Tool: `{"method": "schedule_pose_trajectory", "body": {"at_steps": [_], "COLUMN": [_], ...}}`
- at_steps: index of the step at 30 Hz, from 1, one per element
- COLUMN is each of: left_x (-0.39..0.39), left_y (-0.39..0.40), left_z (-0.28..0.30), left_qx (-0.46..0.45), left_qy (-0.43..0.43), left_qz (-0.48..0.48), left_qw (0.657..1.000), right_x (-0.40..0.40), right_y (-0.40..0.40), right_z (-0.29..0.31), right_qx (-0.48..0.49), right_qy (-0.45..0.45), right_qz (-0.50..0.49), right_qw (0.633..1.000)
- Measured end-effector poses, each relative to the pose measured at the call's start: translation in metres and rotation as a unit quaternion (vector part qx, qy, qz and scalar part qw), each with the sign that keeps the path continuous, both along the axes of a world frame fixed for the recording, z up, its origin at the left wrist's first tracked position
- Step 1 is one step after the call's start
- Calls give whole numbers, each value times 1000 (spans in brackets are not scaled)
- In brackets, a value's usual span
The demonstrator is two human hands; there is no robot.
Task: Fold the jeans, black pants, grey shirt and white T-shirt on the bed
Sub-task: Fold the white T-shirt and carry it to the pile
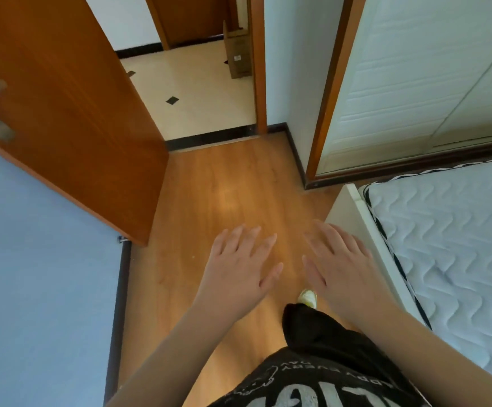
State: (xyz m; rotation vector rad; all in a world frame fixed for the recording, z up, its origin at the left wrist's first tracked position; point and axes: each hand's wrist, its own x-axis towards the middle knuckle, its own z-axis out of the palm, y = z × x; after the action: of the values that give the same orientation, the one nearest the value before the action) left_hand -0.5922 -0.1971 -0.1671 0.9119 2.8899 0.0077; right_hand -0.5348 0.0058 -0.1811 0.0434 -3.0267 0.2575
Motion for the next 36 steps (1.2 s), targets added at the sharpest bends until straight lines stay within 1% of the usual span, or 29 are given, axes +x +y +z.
{"method": "schedule_pose_trajectory", "body": {"at_steps": [3, 10, 16, 21, 26, 31, 34, 36], "left_x": [-54, -188, -274, -325, -387, -460, -506, -534], "left_y": [35, 138, 220, 267, 310, 354, 381, 402], "left_z": [0, 3, 10, 6, 1, -14, -27, -31], "left_qx": [4, -2, -5, -11, -20, -22, -39, -41], "left_qy": [2, -39, -35, -46, -38, -30, -28, -23], "left_qz": [-25, -86, -122, -144, -204, -244, -268, -298], "left_qw": [1000, 996, 992, 988, 978, 969, 962, 953], "right_x": [-44, -149, -225, -272, -316, -366, -404, -429], "right_y": [30, 120, 186, 222, 251, 285, 306, 321], "right_z": [-8, -21, -20, -19, -25, -33, -32, -29], "right_qx": [1, -14, 9, -4, -13, -24, -41, -53], "right_qy": [6, 9, 8, 33, 1, -33, -60, -60], "right_qz": [-18, -102, -135, -178, -218, -266, -302, -335], "right_qw": [1000, 995, 991, 984, 976, 963, 951, 939]}}
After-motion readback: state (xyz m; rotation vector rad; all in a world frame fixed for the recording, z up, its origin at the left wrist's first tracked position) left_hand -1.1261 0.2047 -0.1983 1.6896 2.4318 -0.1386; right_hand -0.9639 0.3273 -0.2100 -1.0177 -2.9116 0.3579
